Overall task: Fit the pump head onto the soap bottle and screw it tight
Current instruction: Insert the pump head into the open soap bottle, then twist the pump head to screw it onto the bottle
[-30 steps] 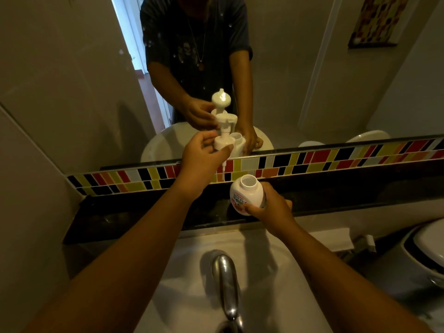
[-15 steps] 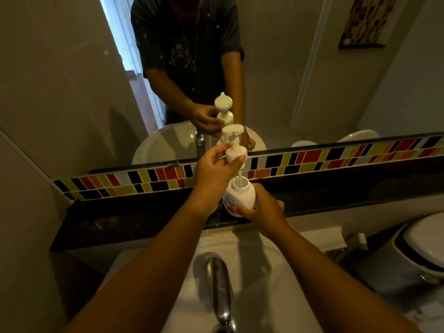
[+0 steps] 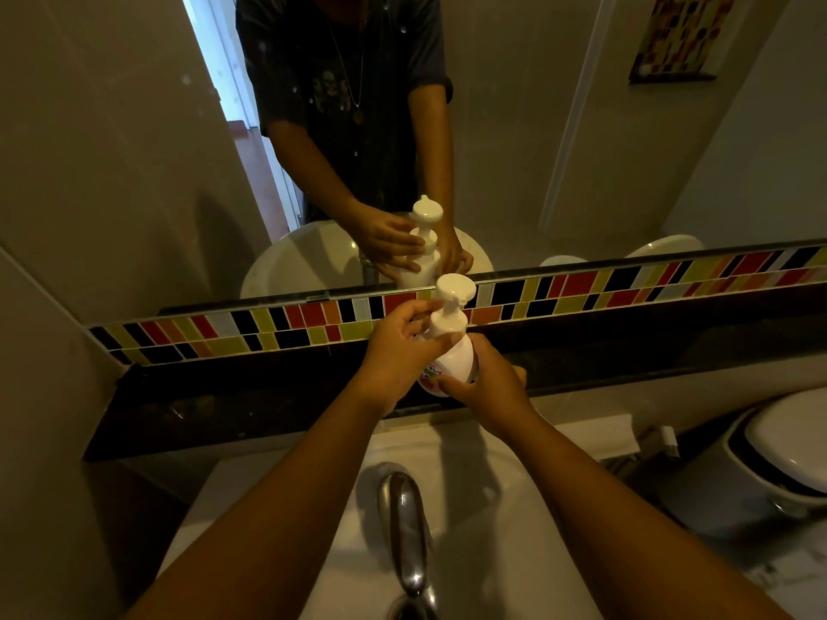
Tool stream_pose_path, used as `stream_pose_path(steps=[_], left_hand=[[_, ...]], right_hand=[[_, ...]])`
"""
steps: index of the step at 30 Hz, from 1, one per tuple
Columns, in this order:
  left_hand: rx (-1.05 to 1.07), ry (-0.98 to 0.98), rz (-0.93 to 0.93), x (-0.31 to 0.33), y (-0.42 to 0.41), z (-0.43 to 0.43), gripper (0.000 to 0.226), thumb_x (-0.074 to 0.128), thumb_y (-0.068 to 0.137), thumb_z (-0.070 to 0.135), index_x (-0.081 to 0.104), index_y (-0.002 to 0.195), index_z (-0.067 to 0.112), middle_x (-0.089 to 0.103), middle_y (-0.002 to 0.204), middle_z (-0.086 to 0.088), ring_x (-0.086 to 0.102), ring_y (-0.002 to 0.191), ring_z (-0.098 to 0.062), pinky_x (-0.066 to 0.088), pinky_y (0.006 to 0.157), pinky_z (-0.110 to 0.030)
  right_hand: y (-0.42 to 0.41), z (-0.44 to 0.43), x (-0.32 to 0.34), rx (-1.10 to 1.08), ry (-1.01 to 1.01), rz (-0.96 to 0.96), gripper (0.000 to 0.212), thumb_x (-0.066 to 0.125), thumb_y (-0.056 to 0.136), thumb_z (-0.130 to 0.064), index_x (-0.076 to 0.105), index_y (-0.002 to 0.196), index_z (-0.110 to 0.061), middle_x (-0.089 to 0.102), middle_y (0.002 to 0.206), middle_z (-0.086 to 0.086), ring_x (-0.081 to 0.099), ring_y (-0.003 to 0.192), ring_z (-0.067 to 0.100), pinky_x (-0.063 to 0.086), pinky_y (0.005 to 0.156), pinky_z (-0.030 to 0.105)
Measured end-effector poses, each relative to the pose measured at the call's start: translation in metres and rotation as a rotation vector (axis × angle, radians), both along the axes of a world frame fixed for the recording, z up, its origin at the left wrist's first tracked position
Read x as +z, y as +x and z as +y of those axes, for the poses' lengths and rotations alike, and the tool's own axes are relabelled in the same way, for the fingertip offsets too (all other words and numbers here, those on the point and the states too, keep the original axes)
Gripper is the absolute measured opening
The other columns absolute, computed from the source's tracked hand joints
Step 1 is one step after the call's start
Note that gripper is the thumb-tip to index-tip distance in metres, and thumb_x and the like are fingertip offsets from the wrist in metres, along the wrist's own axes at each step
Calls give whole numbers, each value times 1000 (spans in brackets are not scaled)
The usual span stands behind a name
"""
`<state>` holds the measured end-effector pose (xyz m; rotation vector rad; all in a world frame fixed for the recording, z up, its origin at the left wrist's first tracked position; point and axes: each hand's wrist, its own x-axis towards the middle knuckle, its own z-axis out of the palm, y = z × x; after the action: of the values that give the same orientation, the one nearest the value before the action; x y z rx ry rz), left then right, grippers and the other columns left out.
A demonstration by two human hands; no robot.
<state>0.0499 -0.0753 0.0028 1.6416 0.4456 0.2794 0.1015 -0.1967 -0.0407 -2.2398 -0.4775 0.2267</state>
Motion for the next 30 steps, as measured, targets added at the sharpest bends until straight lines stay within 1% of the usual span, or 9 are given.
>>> stream_pose_path(steps=[2,5,8,12,16,20,23,26,30], left_hand=[[-31,14,11,-5,-1,3,52,77,81,13,57,128,23,60,138,-3,56,128,-24,52,99,-43],[-62,21,20,-9,-2,8,53,77,81,13,57,129,21,61,137,-2,57,126,-22,53,88,-28],[-87,62,30,-9,-2,12,55,77,82,14,56,132,20,61,138,-2,56,126,-20,52,83,-23],[-100,100,26,-7,-1,14,54,78,81,13,57,130,19,62,136,-2,56,124,-19,52,84,-25],[-78,125,12,-10,0,12,51,80,79,14,58,124,25,62,131,2,57,120,-18,54,89,-33],[-118,153,34,-10,1,16,52,77,82,16,56,129,25,61,134,2,56,119,-16,50,81,-25],[-167,188,63,-8,2,22,59,77,82,15,52,134,27,57,140,1,53,129,-21,51,92,-34],[-232,195,98,-4,3,29,75,82,77,12,45,141,29,51,146,2,49,133,-19,50,99,-42],[-351,282,178,-2,2,41,81,82,78,16,41,147,27,47,151,3,45,137,-21,46,106,-45]], right_hand=[[0,0,0,-4,1,-9,61,70,75,-46,44,127,-29,59,129,2,52,121,24,31,106,48],[0,-1,0,5,7,-23,60,70,76,-45,44,128,-29,60,128,2,53,120,24,31,105,47],[0,-2,0,19,25,-22,59,71,75,-43,45,127,-29,60,126,1,54,118,23,33,105,48],[1,-3,0,32,28,-12,60,72,74,-44,45,126,-30,61,126,1,55,117,23,36,105,50],[1,-3,1,46,25,7,62,73,73,-45,44,126,-31,61,127,1,56,117,24,40,102,54],[2,-3,2,51,21,28,65,74,73,-42,43,128,-29,59,130,3,55,119,25,43,102,54],[5,-5,4,74,42,67,66,75,73,-37,43,130,-29,58,132,3,55,120,25,46,101,53],[13,-7,12,127,40,142,73,78,71,-33,41,134,-27,54,137,4,52,125,27,45,102,54],[24,-15,38,217,47,271,90,78,72,-22,27,145,-29,42,148,4,42,134,28,42,106,51]])
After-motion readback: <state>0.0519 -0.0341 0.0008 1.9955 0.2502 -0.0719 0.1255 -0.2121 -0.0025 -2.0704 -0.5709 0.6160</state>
